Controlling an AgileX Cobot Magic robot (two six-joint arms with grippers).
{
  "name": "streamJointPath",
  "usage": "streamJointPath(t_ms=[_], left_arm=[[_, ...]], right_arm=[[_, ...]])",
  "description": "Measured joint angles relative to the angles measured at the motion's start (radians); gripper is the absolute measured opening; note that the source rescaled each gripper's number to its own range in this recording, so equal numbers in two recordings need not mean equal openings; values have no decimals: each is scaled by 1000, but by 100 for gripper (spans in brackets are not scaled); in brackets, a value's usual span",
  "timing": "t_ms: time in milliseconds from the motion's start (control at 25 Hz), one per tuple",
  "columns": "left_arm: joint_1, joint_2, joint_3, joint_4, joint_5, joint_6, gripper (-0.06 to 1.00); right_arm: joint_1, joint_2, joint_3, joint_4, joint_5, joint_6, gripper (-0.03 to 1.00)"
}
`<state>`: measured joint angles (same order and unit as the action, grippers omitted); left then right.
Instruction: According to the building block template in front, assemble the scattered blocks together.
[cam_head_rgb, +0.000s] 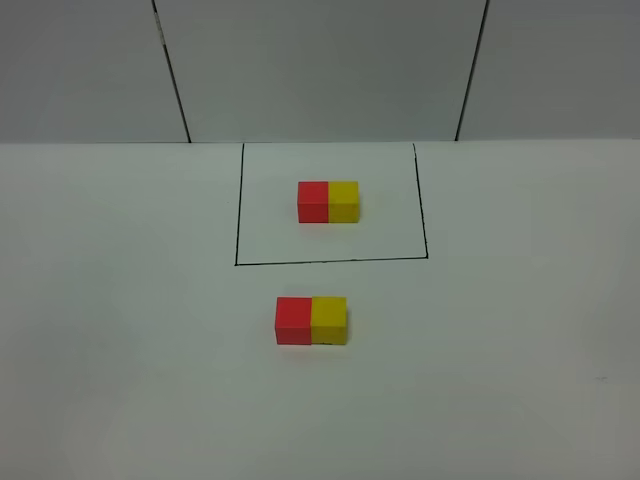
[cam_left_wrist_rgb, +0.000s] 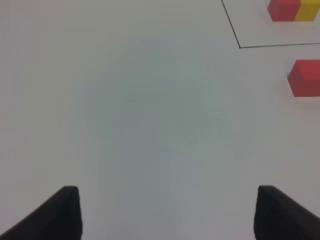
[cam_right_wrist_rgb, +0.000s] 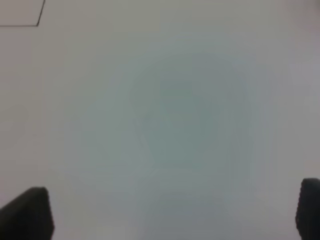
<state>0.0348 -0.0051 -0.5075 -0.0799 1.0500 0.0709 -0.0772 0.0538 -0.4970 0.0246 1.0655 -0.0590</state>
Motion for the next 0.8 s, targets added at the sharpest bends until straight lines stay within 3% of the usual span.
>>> streamJointPath(t_ms=[440, 800], left_arm=[[0, 0, 0, 1, 0, 0, 62], [0, 0, 0, 1, 0, 0, 62]], right_arm=[[0, -42, 0, -3, 2, 4, 95], [0, -42, 0, -3, 2, 4, 66]])
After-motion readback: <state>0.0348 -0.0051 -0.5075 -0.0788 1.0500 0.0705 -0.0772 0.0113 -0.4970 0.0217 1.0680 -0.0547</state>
